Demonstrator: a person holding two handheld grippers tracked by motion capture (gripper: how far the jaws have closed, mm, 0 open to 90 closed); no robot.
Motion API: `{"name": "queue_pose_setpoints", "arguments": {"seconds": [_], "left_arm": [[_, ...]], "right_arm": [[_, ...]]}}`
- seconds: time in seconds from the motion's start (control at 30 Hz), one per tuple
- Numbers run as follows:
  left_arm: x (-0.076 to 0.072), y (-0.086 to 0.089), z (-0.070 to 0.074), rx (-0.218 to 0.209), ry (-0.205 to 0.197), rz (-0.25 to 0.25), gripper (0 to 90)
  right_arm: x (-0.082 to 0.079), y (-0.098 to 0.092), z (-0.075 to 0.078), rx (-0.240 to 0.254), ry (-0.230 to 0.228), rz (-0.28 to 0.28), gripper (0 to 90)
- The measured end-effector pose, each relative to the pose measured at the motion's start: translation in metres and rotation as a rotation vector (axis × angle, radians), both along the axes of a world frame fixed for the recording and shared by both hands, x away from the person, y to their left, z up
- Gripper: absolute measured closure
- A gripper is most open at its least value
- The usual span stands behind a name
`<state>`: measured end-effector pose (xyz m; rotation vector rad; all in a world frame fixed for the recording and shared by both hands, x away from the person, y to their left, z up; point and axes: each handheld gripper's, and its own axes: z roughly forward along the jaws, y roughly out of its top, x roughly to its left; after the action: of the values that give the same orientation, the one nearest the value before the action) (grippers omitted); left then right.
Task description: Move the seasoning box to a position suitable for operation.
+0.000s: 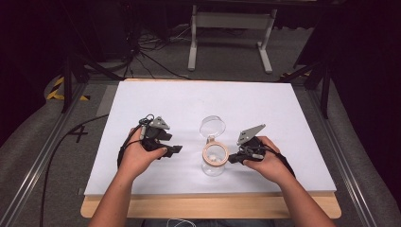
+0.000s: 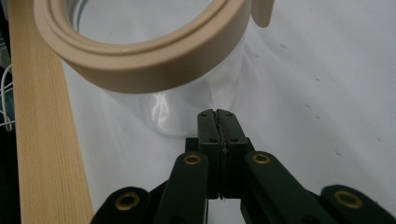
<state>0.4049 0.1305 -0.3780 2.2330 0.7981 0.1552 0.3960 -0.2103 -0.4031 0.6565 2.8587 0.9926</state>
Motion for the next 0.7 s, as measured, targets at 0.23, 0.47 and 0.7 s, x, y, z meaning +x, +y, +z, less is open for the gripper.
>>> {"name": "queue_pose_setpoints", "arguments": {"seconds": [0.23,0.47,0.7], "left_arm": [[0.000,-0.001,-0.001,-0.001,0.006,-0.002,37.7],[-0.001,-0.001,0.001,-0.003,0.003,-0.013,40.6],[-0.002,0.001,0.006,-0.062,0.010,-0.028,72.0]], "right_arm": [[-0.003,0.008,-0.003,0.001,0.031,0.041,90.0],[-0.004,0.011,-0.004,0.001,0.040,0.062,90.0],[-0.008,0.000,0.014,0.055,0.004,0.021,90.0]]}}
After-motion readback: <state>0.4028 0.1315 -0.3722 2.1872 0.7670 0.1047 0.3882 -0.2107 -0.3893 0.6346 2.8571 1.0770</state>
